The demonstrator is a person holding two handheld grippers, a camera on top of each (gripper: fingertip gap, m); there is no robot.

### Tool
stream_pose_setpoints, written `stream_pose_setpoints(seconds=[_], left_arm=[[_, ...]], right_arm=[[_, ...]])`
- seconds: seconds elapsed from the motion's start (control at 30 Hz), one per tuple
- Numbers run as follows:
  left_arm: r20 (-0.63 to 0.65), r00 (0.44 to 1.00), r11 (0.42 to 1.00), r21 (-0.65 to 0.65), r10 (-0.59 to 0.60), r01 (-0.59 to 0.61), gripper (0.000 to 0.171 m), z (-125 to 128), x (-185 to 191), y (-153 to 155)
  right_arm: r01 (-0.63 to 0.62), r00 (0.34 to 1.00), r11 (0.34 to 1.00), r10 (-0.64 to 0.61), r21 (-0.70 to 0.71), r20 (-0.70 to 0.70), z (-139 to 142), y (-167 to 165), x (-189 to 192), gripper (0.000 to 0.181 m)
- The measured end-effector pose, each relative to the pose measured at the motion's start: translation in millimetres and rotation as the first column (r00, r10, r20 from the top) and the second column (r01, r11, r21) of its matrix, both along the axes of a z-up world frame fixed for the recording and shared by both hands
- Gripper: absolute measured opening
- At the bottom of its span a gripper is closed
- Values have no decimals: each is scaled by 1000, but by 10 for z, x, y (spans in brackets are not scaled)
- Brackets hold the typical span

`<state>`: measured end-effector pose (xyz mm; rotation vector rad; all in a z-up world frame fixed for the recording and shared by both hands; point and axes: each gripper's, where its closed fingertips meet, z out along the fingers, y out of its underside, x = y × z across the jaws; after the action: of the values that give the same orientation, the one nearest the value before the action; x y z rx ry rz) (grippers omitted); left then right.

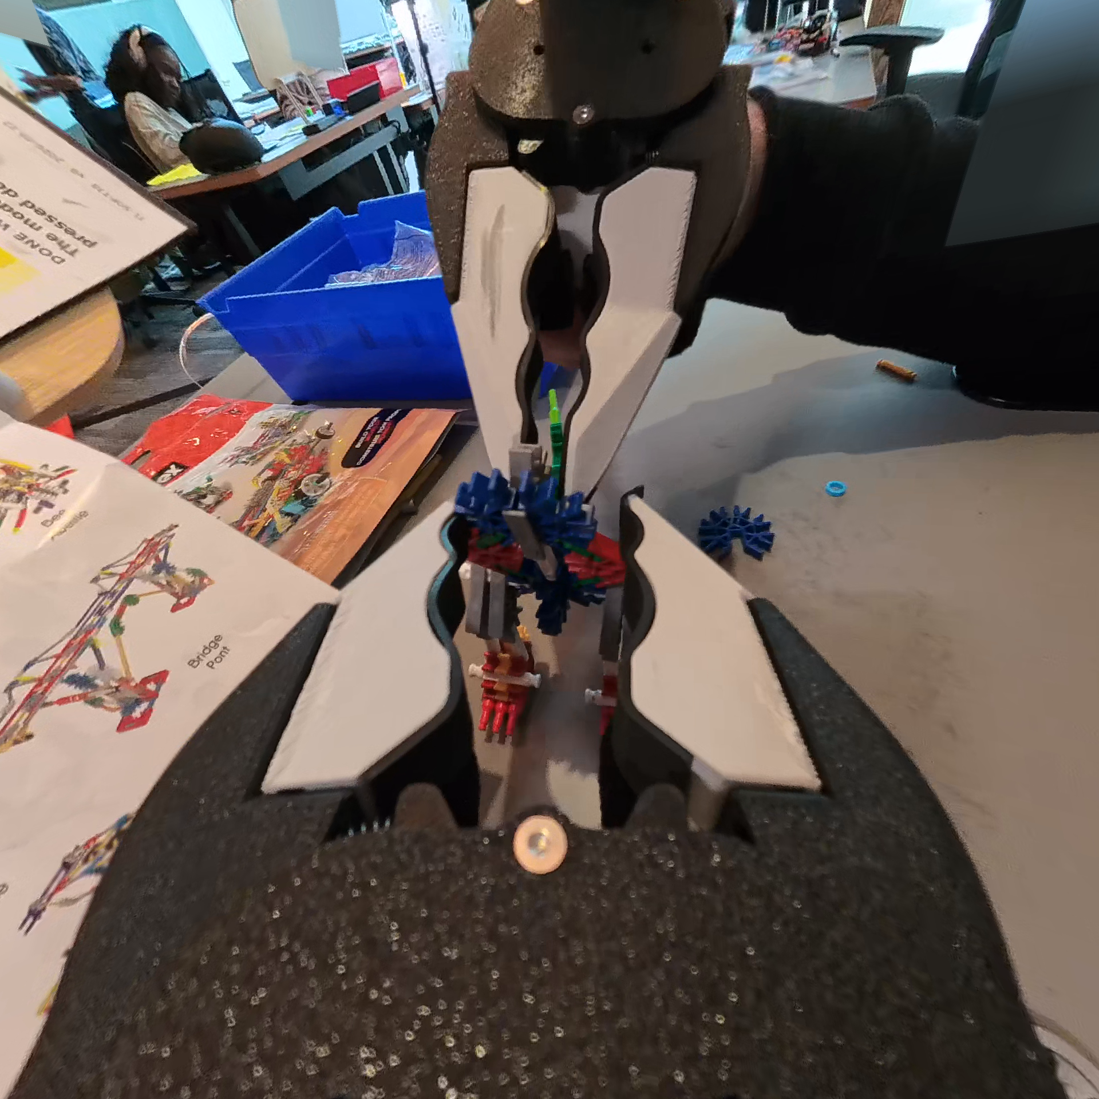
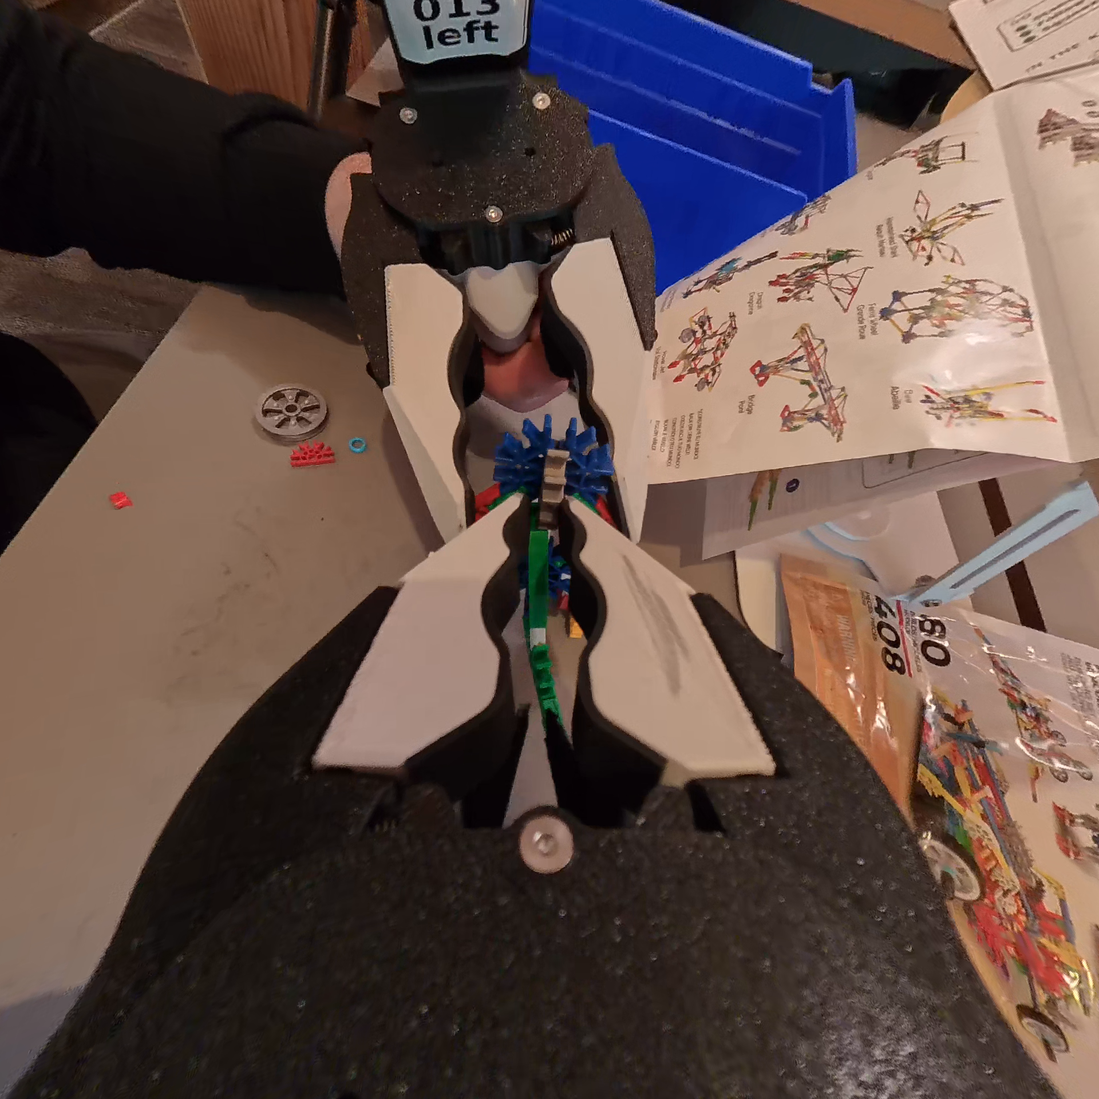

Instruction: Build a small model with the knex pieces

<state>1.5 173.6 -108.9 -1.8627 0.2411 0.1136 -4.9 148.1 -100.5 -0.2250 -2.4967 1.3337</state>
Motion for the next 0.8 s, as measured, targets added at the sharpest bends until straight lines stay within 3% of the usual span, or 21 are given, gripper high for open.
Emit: stream_pose_setpoints(seconds=[0.17, 0.33, 0.7, 0.8], left_arm=[[-6, 1000, 1000, 4, 8, -8, 46, 8, -30, -8], [-24, 1000, 1000, 1, -1, 1, 45, 29, 5, 10], [-141, 976, 986, 38, 167, -163, 38, 115, -243, -59], [-88, 986, 989, 53, 139, -135, 38, 149, -219, -72]], right_arm=[[38, 999, 997, -36, 63, -21, -45, 15, -3, 18], [6, 1000, 999, -6, 47, -12, -37, 31, 43, 8], [124, 992, 992, -123, -19, 31, -19, 49, -161, 8], [111, 992, 991, -107, -72, 67, 17, 40, -136, 9]])
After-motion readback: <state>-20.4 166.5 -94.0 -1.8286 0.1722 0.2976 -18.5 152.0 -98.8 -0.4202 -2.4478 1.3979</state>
